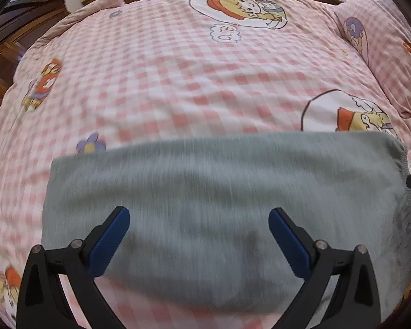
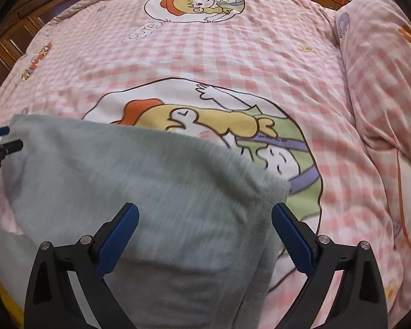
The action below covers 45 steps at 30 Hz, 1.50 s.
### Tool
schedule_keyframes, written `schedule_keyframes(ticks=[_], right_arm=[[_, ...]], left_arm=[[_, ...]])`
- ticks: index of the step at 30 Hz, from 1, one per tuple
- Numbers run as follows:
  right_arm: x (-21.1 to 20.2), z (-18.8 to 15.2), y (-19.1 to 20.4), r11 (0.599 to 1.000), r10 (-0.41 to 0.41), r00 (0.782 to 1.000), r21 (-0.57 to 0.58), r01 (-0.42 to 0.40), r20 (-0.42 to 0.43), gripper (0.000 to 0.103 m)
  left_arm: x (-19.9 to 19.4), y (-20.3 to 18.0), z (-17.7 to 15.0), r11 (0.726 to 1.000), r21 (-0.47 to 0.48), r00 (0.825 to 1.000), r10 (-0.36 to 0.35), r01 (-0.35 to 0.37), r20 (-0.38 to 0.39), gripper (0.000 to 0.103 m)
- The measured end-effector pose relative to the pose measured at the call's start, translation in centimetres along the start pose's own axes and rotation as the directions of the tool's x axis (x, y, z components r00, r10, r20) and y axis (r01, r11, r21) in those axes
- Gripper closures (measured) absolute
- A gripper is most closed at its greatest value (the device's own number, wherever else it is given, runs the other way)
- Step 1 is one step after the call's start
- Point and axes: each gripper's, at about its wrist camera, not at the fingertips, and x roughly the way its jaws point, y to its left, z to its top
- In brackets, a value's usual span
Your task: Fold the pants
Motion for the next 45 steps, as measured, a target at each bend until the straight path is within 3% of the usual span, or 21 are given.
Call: schedule_keyframes(ticks=[9, 13, 17, 22, 24, 27, 30, 31, 35, 45], right_arm=[[3.8, 2.1, -0.9, 0.997, -0.036, 0.999, -0.063, 0.034, -0.031, 0.009], [6.2, 2.0, -1.0, 0.997, -0.019, 0.997, -0.070, 0.014, -0.074, 0.010], [7.4, 2.1, -2.1, 0.999, 0.047, 0.995, -0.017, -0.049, -0.092, 0.005], [7.7, 2.2, -1.9, 0.998, 0.036, 0.994, -0.039, -0.041, -0.100, 0.007], [7.4, 2.1, -1.9, 0.998, 0.044, 0.995, -0.044, -0.048, -0.089, 0.014], [6.6, 1.8, -1.3, 0.998, 0.046, 0.997, -0.049, -0.049, -0.065, 0.032], [5.5, 1.9, -0.5, 0.997, 0.036, 0.998, -0.066, -0.039, -0.055, 0.072], [5.0, 1.8, -0.5, 0.997, 0.039, 0.998, -0.066, -0.043, -0.053, 0.089], [2.2, 1.5, -0.5, 0.995, 0.090, 0.996, -0.046, -0.090, -0.013, 0.096], [-4.2, -0.6, -0.1, 0.989, 0.147, 0.985, -0.046, -0.143, 0.091, 0.096]], left_arm=[[5.2, 1.3, 4.2, 0.988, 0.144, 0.997, 0.065, -0.059, -0.032, 0.000], [7.6, 1.7, 4.9, 0.983, 0.184, 0.997, 0.009, 0.004, -0.071, 0.001], [8.9, 2.3, 5.1, 0.979, 0.195, 0.996, -0.047, 0.061, -0.076, 0.001], [9.8, 2.6, 5.1, 0.976, 0.195, 0.994, -0.083, 0.096, -0.075, 0.003], [9.6, 2.5, 4.8, 0.974, 0.191, 0.991, -0.109, 0.121, -0.073, 0.015], [9.0, 2.0, 4.4, 0.969, 0.188, 0.986, -0.150, 0.162, -0.075, 0.042], [8.0, 1.0, 4.2, 0.966, 0.199, 0.986, -0.151, 0.163, -0.074, 0.076], [7.8, 0.8, 4.1, 0.966, 0.191, 0.983, -0.163, 0.175, -0.081, 0.089], [6.4, 0.6, 4.1, 0.970, 0.174, 0.984, -0.160, 0.171, -0.076, 0.097], [-0.9, 0.9, 1.1, 0.976, 0.121, 0.981, -0.189, 0.183, 0.039, 0.097]])
